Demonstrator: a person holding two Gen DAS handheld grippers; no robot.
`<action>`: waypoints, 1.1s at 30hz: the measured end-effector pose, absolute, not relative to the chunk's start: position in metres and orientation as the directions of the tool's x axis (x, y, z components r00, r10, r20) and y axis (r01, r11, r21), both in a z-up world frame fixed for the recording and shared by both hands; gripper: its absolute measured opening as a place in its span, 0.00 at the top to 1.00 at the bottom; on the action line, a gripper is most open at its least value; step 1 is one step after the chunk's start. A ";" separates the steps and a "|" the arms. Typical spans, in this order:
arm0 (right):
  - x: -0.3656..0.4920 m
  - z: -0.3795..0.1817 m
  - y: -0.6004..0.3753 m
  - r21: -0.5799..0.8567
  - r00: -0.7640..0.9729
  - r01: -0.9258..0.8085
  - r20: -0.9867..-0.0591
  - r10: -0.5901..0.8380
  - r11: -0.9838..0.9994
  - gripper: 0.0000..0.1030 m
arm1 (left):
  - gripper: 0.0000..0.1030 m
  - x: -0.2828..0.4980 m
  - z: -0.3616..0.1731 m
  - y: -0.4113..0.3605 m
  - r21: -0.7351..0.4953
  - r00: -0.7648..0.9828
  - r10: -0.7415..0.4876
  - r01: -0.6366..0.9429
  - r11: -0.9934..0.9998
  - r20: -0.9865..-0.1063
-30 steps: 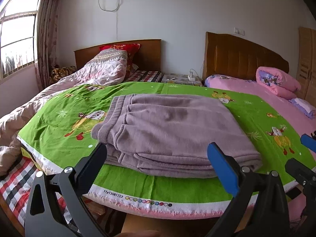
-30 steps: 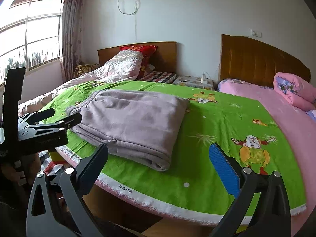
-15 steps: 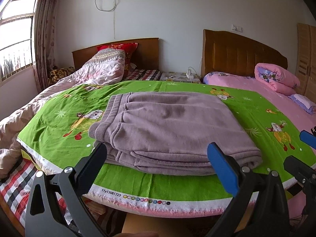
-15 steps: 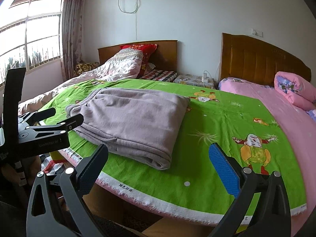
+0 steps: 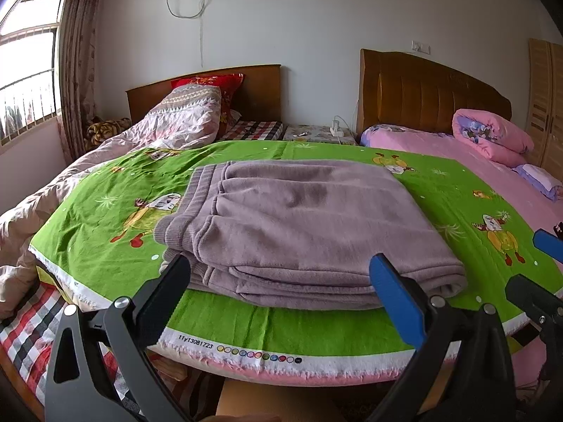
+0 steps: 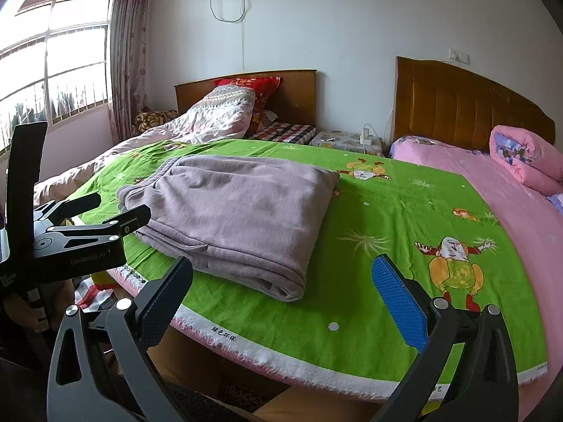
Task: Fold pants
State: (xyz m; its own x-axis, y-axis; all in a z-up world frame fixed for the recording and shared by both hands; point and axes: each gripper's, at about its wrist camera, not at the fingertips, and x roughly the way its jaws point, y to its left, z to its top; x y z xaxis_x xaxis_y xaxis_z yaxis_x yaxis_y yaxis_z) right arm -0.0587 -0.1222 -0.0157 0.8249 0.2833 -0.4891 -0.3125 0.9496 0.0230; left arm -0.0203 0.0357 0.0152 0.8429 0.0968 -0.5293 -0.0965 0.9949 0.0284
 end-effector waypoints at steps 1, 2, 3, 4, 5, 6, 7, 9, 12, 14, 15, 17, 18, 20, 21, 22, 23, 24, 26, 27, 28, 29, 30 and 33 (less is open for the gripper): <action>-0.059 -0.015 -0.122 0.023 0.825 -0.312 -0.489 0.283 0.950 0.04 | 0.01 -0.020 0.015 0.036 0.028 0.843 0.097 -0.096 0.995 -0.529; -0.059 -0.015 -0.122 0.024 0.825 -0.312 -0.489 0.283 0.950 0.04 | 0.02 -0.020 0.015 0.036 0.028 0.843 0.097 -0.097 0.995 -0.530; -0.059 -0.016 -0.122 0.023 0.825 -0.313 -0.490 0.283 0.950 0.04 | 0.01 -0.020 0.015 0.036 0.028 0.843 0.097 -0.097 0.995 -0.530; -0.059 -0.016 -0.122 0.024 0.825 -0.312 -0.490 0.283 0.950 0.04 | 0.02 -0.020 0.015 0.036 0.027 0.843 0.097 -0.098 0.995 -0.529; -0.059 -0.016 -0.122 0.023 0.825 -0.312 -0.490 0.283 0.950 0.04 | 0.01 -0.020 0.015 0.036 0.028 0.843 0.098 -0.098 0.995 -0.529; -0.059 -0.015 -0.122 0.023 0.825 -0.312 -0.490 0.283 0.950 0.04 | 0.01 -0.020 0.015 0.036 0.028 0.843 0.097 -0.097 0.995 -0.529; -0.059 -0.015 -0.121 0.023 0.824 -0.313 -0.490 0.283 0.950 0.04 | 0.01 -0.020 0.015 0.036 0.028 0.843 0.097 -0.097 0.995 -0.529; -0.059 -0.017 -0.122 0.022 0.823 -0.315 -0.491 0.285 0.949 0.04 | 0.01 -0.020 0.015 0.036 0.028 0.843 0.097 -0.096 0.995 -0.529; -0.059 -0.017 -0.121 0.022 0.823 -0.314 -0.491 0.284 0.949 0.04 | 0.01 -0.020 0.015 0.036 0.028 0.843 0.097 -0.097 0.995 -0.529; -0.059 -0.017 -0.121 0.023 0.823 -0.314 -0.491 0.285 0.949 0.04 | 0.01 -0.020 0.015 0.036 0.028 0.843 0.097 -0.097 0.995 -0.529; -0.059 -0.017 -0.122 0.023 0.823 -0.314 -0.491 0.284 0.949 0.04 | 0.01 -0.020 0.015 0.036 0.028 0.843 0.097 -0.097 0.995 -0.530; -0.059 -0.017 -0.122 0.023 0.823 -0.315 -0.491 0.285 0.949 0.04 | 0.01 -0.020 0.014 0.036 0.029 0.842 0.097 -0.096 0.995 -0.531; -0.059 -0.017 -0.121 0.022 0.823 -0.315 -0.492 0.285 0.949 0.04 | 0.01 -0.020 0.014 0.036 0.029 0.842 0.097 -0.096 0.995 -0.531; -0.059 -0.018 -0.122 0.021 0.821 -0.318 -0.493 0.287 0.948 0.04 | 0.02 -0.020 0.014 0.036 0.029 0.842 0.098 -0.098 0.995 -0.531; -0.059 -0.019 -0.122 0.022 0.820 -0.319 -0.494 0.288 0.947 0.04 | 0.01 -0.020 0.014 0.036 0.028 0.842 0.098 -0.098 0.995 -0.531; -0.060 -0.020 -0.123 0.022 0.820 -0.320 -0.494 0.289 0.947 0.04 | 0.01 -0.020 0.014 0.036 0.029 0.842 0.098 -0.097 0.995 -0.530; -0.060 -0.020 -0.123 0.022 0.820 -0.320 -0.495 0.289 0.947 0.04 | 0.01 -0.020 0.014 0.036 0.030 0.842 0.098 -0.097 0.995 -0.530; -0.060 -0.019 -0.122 0.022 0.820 -0.320 -0.495 0.288 0.947 0.04 | 0.01 -0.021 0.014 0.037 0.029 0.842 0.098 -0.097 0.995 -0.530; -0.060 -0.020 -0.122 0.022 0.820 -0.319 -0.495 0.288 0.947 0.04 | 0.01 -0.021 0.014 0.037 0.030 0.842 0.099 -0.098 0.995 -0.530; -0.059 -0.019 -0.123 0.022 0.820 -0.320 -0.495 0.288 0.947 0.04 | 0.02 -0.020 0.014 0.037 0.030 0.842 0.098 -0.097 0.995 -0.530; -0.060 -0.019 -0.123 0.023 0.820 -0.319 -0.495 0.288 0.947 0.04 | 0.02 -0.021 0.014 0.037 0.031 0.843 0.101 -0.099 0.995 -0.529; -0.060 -0.019 -0.123 0.023 0.820 -0.320 -0.495 0.288 0.947 0.04 | 0.01 -0.022 0.013 0.037 0.032 0.843 0.103 -0.101 0.994 -0.528; -0.060 -0.019 -0.123 0.023 0.820 -0.320 -0.495 0.289 0.947 0.04 | 0.01 -0.022 0.013 0.038 0.032 0.843 0.103 -0.102 0.994 -0.527; -0.060 -0.020 -0.122 0.023 0.819 -0.320 -0.495 0.289 0.947 0.04 | 0.01 -0.023 0.013 0.038 0.035 0.844 0.106 -0.103 0.994 -0.525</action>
